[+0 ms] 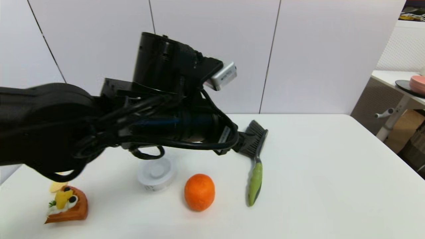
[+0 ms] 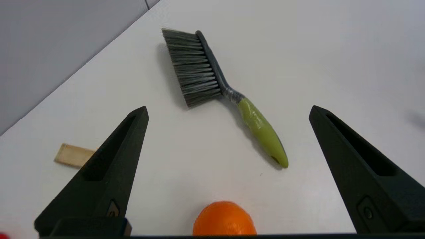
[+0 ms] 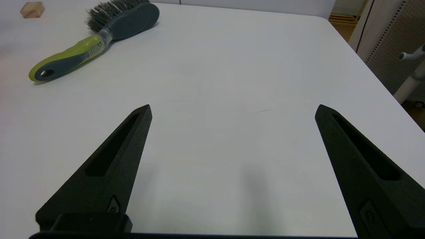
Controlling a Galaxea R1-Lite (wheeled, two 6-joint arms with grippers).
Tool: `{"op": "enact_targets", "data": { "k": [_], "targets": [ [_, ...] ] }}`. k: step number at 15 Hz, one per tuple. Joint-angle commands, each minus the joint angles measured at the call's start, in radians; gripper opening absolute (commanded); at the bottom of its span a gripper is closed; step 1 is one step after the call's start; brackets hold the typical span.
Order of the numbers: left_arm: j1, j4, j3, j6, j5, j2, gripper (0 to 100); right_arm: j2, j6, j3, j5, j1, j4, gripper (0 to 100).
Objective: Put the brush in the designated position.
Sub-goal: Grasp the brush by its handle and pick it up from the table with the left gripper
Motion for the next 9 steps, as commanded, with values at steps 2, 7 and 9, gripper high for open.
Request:
{"op": "enact_targets", "data": {
  "k": [2,7,9],
  "targets": [
    [-0.045,-0.034,-0.032,-0.089,0.045,0.14,100,0.001,-0.001,0.002,0.001,0.0,0.0,100],
    [-0.121,-0.034,-0.038,-0.243,0.145,0.212,100,0.001,-0.001,0.002,0.001,0.0,0.0,100],
    [-0.151,-0.033,-0.041,-0.31,0.203,0.231,100,0.001,-0.001,0.002,0.001,0.0,0.0,100]
  ]
}}
